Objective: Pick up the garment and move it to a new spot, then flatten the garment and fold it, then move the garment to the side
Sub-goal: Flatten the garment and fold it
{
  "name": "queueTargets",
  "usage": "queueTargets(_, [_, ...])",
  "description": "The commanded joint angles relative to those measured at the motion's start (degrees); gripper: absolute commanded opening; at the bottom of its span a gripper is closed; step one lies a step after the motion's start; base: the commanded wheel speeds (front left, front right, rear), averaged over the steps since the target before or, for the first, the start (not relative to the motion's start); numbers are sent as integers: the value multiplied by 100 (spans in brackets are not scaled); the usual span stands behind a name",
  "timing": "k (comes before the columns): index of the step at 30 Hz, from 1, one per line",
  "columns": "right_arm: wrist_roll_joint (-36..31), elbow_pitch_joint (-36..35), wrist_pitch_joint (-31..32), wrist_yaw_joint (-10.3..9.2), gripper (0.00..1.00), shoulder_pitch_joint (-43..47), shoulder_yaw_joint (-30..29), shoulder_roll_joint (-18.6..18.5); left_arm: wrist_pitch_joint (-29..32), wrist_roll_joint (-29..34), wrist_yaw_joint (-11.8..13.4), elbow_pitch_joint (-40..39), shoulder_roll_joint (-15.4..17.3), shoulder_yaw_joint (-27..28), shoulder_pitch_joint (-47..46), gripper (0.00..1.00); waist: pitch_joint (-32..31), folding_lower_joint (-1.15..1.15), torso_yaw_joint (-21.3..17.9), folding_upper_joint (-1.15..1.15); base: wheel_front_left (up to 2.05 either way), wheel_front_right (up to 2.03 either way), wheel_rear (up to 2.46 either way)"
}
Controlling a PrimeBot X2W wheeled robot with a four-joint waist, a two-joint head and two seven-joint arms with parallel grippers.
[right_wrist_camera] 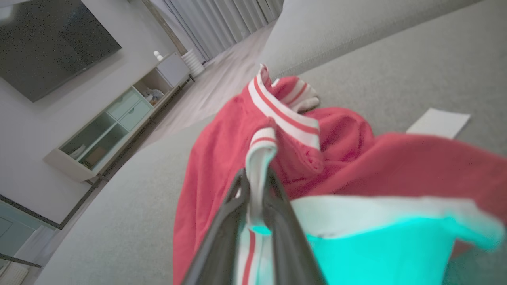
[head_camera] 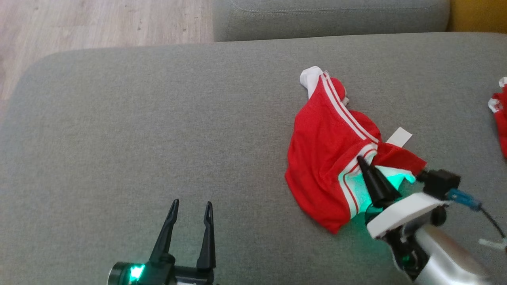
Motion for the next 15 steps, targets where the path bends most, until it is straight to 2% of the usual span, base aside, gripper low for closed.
queueTargets(1, [19,-230,-23,-4,0,-210,4,-162,-46,47,17,-165,-48,127,-238,100,-17,0,-26,0,0,0,0])
queueTargets(8, [-352,-897,-23,-4,0,-482,-928,-364,-46,95,-15,-250,-48,120,-276,100,49,0,-315,0,0,0,0])
queueTargets(15, [-911,-1788,-23,-4,0,-1367,-1960,-1140,-46,64,7,-337,-48,45,-456,100,269,0,-600,0,0,0,0])
